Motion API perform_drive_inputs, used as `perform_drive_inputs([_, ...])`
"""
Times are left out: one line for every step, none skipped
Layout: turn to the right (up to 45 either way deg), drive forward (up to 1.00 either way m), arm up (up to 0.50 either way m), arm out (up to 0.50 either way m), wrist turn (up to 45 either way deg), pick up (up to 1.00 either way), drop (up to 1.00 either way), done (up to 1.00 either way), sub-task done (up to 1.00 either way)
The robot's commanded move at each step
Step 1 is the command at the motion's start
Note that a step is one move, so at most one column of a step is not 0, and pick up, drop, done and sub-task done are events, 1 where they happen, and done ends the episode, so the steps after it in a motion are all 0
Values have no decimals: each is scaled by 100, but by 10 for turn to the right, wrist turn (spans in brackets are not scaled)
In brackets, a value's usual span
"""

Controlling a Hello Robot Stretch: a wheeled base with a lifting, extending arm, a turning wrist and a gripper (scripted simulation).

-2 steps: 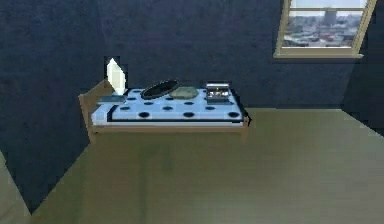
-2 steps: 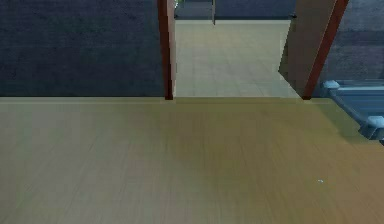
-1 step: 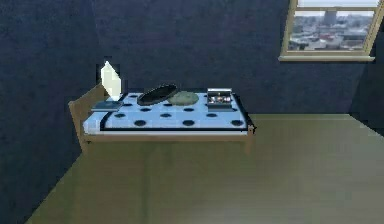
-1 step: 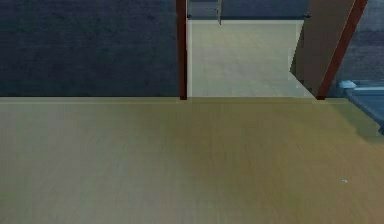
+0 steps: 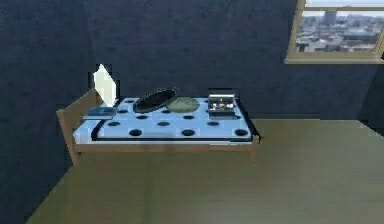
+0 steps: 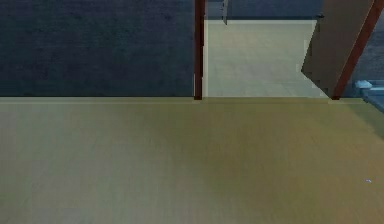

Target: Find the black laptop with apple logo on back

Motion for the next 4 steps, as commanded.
perform_drive_inputs([120, 0, 0, 0, 0, 0, 0, 0, 0])
perform_drive_inputs([0, 100, 0, 0, 0, 0, 0, 0, 0])
perform_drive_inputs([120, 0, 0, 0, 0, 0, 0, 0, 0])
perform_drive_inputs([0, 25, 0, 0, 0, 0, 0, 0, 0])
